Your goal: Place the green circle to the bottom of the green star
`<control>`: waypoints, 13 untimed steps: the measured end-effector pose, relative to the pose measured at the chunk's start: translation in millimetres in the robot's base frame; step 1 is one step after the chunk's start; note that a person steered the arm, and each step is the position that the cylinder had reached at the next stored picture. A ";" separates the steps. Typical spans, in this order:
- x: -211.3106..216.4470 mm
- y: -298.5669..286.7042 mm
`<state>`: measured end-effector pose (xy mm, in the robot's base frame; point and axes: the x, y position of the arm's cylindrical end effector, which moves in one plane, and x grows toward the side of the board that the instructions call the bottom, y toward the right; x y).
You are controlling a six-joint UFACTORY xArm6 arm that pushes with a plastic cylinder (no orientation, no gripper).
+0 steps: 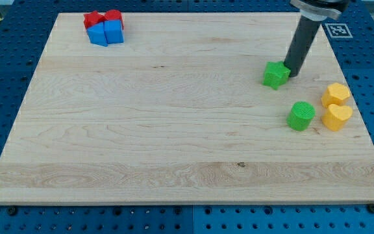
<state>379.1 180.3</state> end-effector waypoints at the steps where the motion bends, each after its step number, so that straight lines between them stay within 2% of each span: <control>1: 0.4 -31.5; 2: 3.3 -35.1; 4: 32.8 11.5; 5: 67.1 13.4; 8: 97.0 12.0; 13: 100.3 9.6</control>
<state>479.5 189.9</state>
